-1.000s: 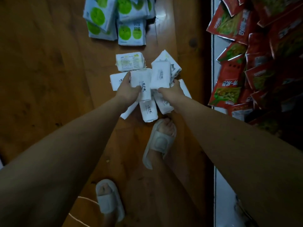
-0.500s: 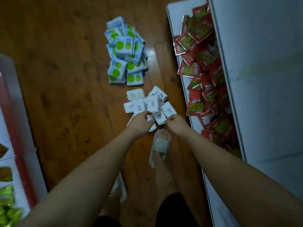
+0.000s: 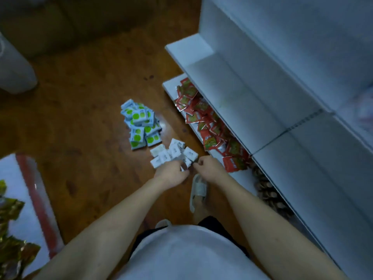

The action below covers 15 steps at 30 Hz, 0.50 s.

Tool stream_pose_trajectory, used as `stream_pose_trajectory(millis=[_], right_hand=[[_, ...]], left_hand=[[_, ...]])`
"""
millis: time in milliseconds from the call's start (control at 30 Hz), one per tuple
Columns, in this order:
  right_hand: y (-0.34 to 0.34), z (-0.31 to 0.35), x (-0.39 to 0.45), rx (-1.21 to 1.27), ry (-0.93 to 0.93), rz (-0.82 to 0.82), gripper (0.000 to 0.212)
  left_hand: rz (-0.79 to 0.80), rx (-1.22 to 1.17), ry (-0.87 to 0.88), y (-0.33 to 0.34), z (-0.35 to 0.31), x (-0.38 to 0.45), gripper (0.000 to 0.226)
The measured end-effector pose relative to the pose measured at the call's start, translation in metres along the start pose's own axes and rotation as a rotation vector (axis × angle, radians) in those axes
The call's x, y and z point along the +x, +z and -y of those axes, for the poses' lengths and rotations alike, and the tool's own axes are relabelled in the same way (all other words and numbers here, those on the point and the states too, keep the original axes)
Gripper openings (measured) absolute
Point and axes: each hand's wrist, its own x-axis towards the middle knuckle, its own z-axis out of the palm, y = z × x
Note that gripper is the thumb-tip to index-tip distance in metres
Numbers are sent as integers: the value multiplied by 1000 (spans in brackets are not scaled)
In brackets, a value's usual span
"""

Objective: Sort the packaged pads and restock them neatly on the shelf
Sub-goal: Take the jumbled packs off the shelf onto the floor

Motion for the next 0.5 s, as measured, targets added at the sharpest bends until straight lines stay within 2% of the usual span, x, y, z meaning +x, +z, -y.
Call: stream_pose_trajectory(millis=[100, 267, 500], right_hand=[[-14, -3, -62, 52, 10, -140, 30], [-48, -27, -164, 133, 52, -323, 33], [-104, -80, -286, 254, 34, -673, 27]], left_hand=[[5, 116, 157, -15, -42, -35, 14], [-46, 267, 408, -28, -126, -92, 31], [-146, 372, 672, -14, -249, -178, 29]])
